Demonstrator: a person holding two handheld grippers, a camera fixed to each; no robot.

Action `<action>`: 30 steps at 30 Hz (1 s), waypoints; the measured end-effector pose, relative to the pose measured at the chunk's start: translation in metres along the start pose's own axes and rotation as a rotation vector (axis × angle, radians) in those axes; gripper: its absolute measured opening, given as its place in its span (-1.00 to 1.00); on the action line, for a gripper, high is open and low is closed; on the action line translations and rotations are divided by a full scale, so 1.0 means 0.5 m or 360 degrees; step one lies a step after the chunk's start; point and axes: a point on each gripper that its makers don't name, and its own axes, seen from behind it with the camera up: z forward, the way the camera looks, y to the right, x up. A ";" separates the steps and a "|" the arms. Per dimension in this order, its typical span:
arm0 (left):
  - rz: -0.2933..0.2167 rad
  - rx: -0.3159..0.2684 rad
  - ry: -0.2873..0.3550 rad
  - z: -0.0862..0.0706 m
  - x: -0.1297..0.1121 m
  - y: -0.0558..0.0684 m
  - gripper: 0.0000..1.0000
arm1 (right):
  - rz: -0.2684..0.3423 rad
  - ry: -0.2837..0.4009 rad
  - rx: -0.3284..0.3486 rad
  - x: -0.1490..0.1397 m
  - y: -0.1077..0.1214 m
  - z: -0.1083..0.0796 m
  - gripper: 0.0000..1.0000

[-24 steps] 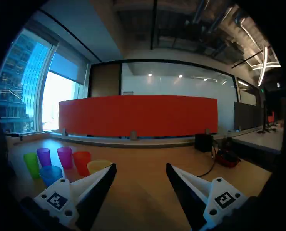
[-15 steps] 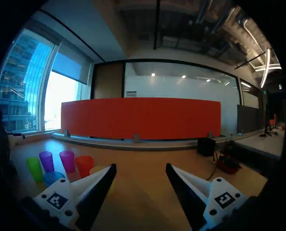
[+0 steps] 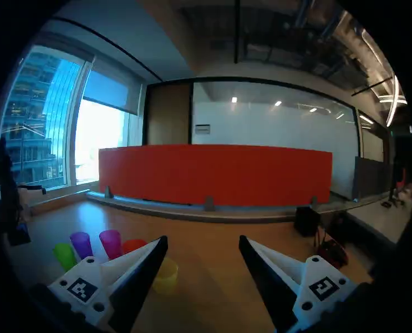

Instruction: Pour water

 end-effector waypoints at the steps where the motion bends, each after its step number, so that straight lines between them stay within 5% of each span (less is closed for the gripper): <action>1: 0.0010 -0.0010 -0.0002 0.002 0.013 0.000 0.98 | -0.0005 -0.0002 0.0008 0.012 -0.002 0.001 0.99; 18: 0.0102 -0.0136 0.0042 0.022 0.213 0.014 0.99 | -0.0027 0.0009 0.0127 0.183 -0.040 0.020 0.98; 30: 0.0068 -0.0262 0.0005 0.029 0.244 0.038 0.99 | -0.0005 0.0032 0.0198 0.230 -0.050 0.025 0.99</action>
